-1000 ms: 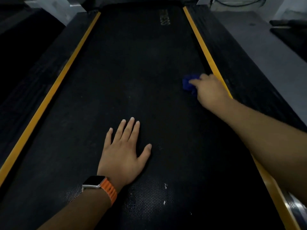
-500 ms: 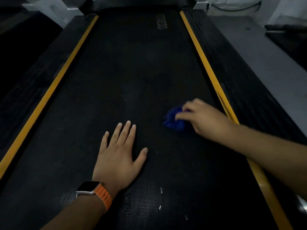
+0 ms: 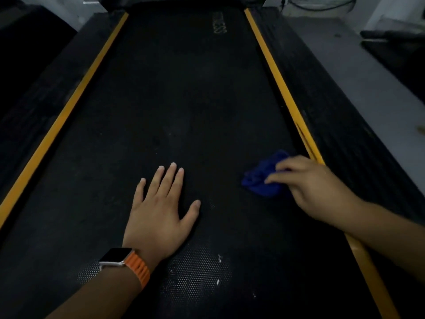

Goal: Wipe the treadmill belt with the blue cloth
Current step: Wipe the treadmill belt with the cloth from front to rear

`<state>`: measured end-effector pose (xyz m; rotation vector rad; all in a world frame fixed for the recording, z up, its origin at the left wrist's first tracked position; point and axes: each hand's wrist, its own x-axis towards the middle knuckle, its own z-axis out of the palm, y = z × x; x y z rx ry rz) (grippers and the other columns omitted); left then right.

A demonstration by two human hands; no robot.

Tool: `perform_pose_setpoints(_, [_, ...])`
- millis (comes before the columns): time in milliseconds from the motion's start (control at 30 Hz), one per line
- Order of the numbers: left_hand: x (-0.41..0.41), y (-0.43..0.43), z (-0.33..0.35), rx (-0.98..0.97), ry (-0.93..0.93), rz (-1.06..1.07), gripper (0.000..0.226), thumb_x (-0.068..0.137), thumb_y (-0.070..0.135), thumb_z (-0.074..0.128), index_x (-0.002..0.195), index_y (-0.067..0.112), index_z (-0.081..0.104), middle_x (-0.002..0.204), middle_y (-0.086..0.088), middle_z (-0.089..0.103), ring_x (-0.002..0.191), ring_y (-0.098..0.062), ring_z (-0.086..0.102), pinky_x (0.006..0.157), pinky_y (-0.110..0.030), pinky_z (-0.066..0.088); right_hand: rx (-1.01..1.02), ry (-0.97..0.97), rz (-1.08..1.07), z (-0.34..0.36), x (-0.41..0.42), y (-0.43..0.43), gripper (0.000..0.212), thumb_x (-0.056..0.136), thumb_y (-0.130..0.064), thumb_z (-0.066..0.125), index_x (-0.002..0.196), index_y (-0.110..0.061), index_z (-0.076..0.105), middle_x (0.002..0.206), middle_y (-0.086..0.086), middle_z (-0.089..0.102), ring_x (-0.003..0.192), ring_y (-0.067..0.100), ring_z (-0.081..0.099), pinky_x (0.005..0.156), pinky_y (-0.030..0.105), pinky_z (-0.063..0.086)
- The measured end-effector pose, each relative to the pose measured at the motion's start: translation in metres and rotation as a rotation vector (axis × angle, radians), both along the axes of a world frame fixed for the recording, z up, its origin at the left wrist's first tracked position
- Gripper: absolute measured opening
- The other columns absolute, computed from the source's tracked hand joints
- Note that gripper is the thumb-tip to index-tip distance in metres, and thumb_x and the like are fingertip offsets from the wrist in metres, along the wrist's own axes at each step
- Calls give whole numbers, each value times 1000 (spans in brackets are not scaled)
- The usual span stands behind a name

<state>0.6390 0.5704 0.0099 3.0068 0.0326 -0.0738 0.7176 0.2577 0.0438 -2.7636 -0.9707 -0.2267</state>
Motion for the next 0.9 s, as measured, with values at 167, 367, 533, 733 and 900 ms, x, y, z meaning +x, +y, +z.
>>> perform_pose_setpoints(167, [1,-1,0,-2,-5,2,89,89,75,-1,165,29,-1,171,11,-11,156,-8,-17,129,-43,-7,-168,-105,-67,7,76,28,48,79,-1,63,122,-23,67,112,10,63,96,33,59,88,44,52])
perform_pose_setpoints(367, [2,0,0,-14,-9,1,89,89,76,2,165,29,3,172,11,-8,157,-8,-14,129,-43,-6,-3,35,-521,5,162,110,45,88,-11,61,132,-20,59,125,14,49,111,36,51,96,42,46])
perform_pose_setpoints(533, [2,-1,0,28,-1,4,89,88,74,1,165,29,3,172,10,-8,157,-9,-13,129,-43,-5,-11,34,32,-17,65,157,37,88,-17,58,125,-23,61,115,7,50,96,29,51,84,39,48])
perform_pose_setpoints(733, [1,0,0,-2,-2,4,90,88,75,-1,165,29,0,172,11,-10,157,-9,-15,129,-44,-7,-84,-70,-398,-3,119,64,41,86,-15,60,126,-21,61,114,13,51,97,35,54,89,44,48])
perform_pose_setpoints(900, [2,0,-2,5,-13,6,89,89,73,4,165,28,3,172,10,-7,158,-11,-12,129,-45,-5,-46,18,-432,-8,63,138,41,85,-18,61,126,-19,58,123,13,47,100,35,52,86,42,49])
